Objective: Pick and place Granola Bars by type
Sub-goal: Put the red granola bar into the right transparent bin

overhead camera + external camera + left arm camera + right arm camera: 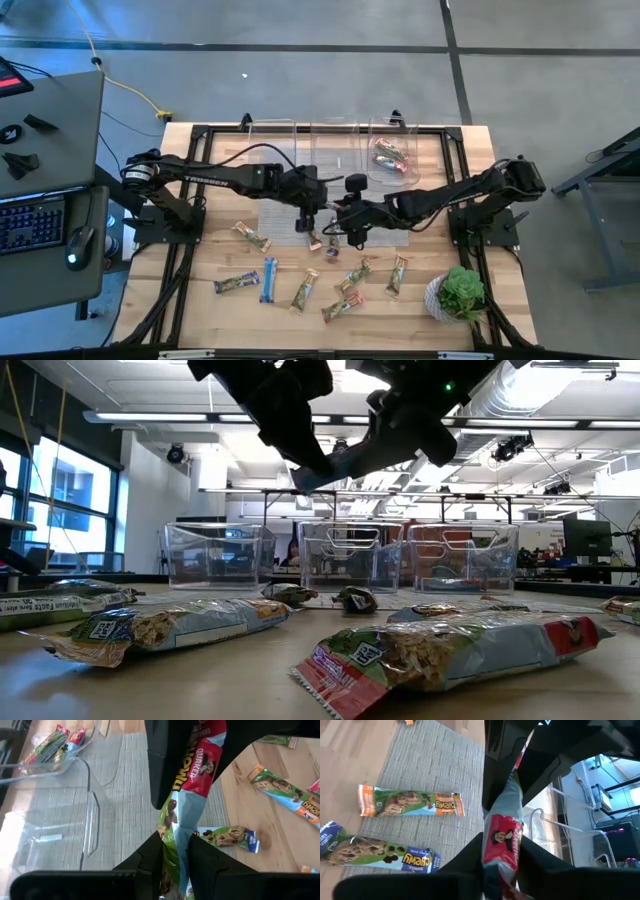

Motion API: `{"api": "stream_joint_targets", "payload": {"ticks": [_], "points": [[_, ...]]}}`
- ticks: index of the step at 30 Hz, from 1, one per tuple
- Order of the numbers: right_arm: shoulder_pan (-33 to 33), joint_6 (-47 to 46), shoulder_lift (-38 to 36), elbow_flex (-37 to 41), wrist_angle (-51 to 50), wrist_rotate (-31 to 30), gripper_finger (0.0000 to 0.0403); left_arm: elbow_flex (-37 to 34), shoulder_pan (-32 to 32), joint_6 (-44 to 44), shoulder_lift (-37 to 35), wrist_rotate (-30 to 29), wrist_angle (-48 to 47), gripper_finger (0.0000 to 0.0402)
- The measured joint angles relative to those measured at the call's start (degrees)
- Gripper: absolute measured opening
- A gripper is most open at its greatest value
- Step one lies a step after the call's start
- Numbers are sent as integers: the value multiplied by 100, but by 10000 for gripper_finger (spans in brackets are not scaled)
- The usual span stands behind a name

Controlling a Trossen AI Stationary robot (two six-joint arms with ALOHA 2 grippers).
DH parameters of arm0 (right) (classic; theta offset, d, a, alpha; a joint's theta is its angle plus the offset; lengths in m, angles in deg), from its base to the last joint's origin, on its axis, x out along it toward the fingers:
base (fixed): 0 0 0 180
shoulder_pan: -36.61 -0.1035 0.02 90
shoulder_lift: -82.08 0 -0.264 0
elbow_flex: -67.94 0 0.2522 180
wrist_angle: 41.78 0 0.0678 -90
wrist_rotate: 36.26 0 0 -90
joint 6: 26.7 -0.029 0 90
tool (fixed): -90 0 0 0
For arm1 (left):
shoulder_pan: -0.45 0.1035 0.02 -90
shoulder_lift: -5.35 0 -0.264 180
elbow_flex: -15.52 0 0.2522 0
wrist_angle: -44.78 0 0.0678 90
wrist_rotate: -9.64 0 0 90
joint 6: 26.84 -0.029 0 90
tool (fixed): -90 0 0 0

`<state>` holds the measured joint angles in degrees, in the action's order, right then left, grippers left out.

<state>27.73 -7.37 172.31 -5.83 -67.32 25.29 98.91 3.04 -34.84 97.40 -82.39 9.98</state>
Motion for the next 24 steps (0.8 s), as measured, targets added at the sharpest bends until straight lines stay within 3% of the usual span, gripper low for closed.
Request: {"api": "stream_joint_targets", "payload": {"ticks": [7, 16, 24], "points": [[0, 4, 0, 0, 0, 9, 43, 0, 0, 227, 0, -29, 4, 69], [0, 0, 0, 0, 2, 31, 51, 0, 2, 73, 0, 142, -13, 71], [0, -283, 0, 0, -8, 255, 46, -2, 0, 62, 48, 104, -98, 151]]}}
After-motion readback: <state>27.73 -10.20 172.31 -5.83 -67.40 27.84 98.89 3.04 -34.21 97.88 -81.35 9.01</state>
